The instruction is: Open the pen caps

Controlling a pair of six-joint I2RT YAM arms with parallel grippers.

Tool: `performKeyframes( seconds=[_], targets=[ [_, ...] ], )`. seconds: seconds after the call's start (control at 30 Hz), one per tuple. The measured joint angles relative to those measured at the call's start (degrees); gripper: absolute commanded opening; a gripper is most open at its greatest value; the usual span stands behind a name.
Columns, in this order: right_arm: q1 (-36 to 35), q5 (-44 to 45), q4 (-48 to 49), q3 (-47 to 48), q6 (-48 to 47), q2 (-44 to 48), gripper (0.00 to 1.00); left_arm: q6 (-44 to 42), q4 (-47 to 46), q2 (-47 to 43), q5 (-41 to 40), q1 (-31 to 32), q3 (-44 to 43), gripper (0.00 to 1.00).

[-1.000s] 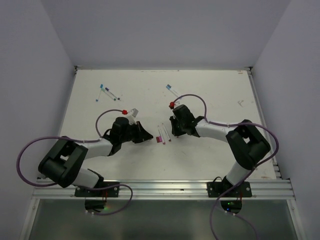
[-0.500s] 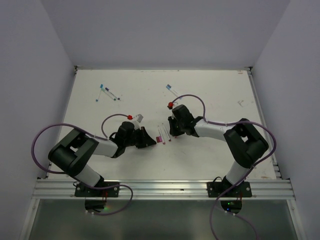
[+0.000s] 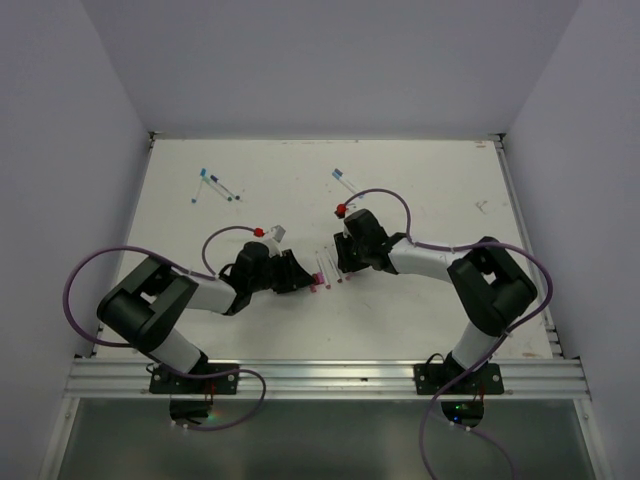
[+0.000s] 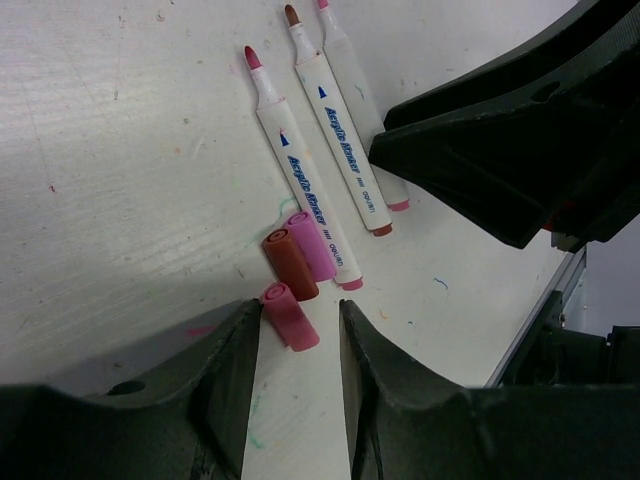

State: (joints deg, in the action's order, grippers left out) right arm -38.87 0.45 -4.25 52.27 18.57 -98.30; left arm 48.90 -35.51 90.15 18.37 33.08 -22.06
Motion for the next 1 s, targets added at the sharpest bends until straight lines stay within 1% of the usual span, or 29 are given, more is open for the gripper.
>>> performKeyframes(
  seconds=[0.23,0.33,0.47,0.57,0.7,0.83,1.0],
  targets=[
    [0.0,0.3,-0.7,0.6,0.0,0.0,0.36,-0.1,0.6,-1.0,-0.9,0.0,0.0,0.47],
    [0.2,1.8,-3.7,4.1,-1.3,-0.1,0.36,-0.6,2.9,-3.6,-2.4,0.0,0.0,0.5],
    [2.1,3.1,-6.4,14.8,-3.7,-2.5,0.37,-2.7,7.9,-9.1,-5.4,-0.1,-0.3,0.53],
    [6.2,2.6,-7.9,24.1,-5.5,-6.1,0.37,-4.9,11.3,-12.2,-6.9,-0.8,-1.6,0.53],
    [12.5,1.9,-10.4,35.7,-8.0,-12.9,0.37,-7.2,13.7,-12.7,-6.8,-4.7,-4.2,0.53],
    [16.6,1.4,-13.0,46.8,-10.5,-21.3,0.37,-8.9,14.8,-12.0,-6.2,-8.9,-6.8,0.54],
    [19.0,1.0,-17.0,59.1,-13.3,-32.3,0.36,-10.3,15.1,-10.6,-4.9,-9.7,-9.7,0.54]
  ],
)
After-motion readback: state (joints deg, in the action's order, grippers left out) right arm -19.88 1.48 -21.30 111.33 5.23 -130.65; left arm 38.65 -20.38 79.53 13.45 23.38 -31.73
